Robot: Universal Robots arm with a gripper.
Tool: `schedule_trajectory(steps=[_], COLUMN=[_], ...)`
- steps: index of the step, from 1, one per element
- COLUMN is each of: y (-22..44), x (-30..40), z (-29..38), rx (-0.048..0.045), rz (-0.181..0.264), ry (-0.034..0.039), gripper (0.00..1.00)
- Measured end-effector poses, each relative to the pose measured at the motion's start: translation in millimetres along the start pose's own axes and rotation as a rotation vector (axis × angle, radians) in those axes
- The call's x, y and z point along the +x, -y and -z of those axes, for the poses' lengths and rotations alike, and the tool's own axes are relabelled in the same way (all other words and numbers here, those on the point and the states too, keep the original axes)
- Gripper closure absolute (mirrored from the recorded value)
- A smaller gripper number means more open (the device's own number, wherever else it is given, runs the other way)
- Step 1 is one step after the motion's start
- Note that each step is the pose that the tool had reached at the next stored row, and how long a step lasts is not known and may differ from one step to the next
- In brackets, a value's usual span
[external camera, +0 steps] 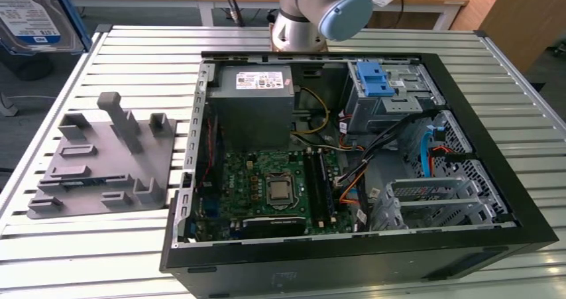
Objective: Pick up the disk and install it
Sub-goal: 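Pick up the disk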
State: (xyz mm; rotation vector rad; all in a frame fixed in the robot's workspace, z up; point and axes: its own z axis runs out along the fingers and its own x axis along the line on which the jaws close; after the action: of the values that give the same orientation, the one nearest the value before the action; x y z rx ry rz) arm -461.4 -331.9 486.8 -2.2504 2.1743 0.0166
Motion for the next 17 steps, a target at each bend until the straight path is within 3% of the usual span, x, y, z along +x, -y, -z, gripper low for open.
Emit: schedule_trajectory(steps=[6, 17], y=[11.1, 41.0], x=[0.4, 1.4], z=[0.0, 0.0], rx=[0.0, 0.0], rz=[0.0, 0.0], ry=[0.0, 0.0], gripper=[0.64, 0.64])
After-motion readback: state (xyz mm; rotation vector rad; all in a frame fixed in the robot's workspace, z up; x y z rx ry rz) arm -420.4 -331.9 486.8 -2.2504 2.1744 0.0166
